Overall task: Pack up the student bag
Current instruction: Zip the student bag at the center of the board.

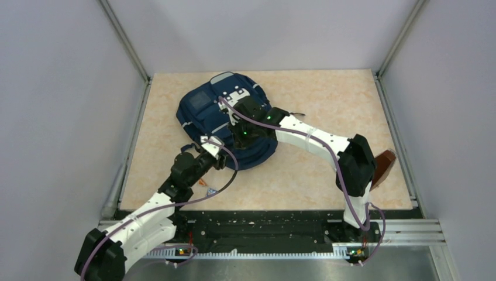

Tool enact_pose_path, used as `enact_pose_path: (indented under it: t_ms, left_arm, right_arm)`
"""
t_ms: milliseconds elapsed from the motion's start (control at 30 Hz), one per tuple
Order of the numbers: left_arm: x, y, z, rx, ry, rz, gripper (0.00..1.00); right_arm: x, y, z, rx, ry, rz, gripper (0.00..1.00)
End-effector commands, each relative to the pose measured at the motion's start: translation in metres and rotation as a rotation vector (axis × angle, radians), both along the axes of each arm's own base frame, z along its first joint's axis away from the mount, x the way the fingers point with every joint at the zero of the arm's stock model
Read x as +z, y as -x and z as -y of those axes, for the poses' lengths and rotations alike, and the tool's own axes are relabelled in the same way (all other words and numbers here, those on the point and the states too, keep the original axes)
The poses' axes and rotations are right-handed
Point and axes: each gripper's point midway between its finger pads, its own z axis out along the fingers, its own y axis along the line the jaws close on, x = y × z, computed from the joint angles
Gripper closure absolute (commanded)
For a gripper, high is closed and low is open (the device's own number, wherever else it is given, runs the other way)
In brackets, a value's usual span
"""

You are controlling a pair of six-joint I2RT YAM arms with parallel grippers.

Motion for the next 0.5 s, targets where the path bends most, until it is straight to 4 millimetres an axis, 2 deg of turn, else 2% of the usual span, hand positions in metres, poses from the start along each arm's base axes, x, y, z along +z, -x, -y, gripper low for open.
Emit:
enact_pose_path:
  t_ms: [0,200,267,467]
  left_arm:
    - [0.026,-0.014,0.005,0.014,0.015,0.073,0.44]
    - [0.016,-0.021,0.013,-0.011,-0.023,0.03,0.44]
    - [0.013,-0.025,0.011,0.009,-0.038,0.024,0.45]
    - [-0.002,-0.038,-0.004,0.101,-0.14,-0.018,0.54]
  right_arm:
    - [0.032,0.012,-0.014,0.05,-0.111,0.001,1.0]
    - [0.032,0.014,-0.01,0.048,-0.116,-0.001,1.0]
    - [0.033,0.015,-0.009,0.049,-0.119,-0.003,1.0]
    - [0.034,0.016,-0.006,0.048,-0.122,-0.002,1.0]
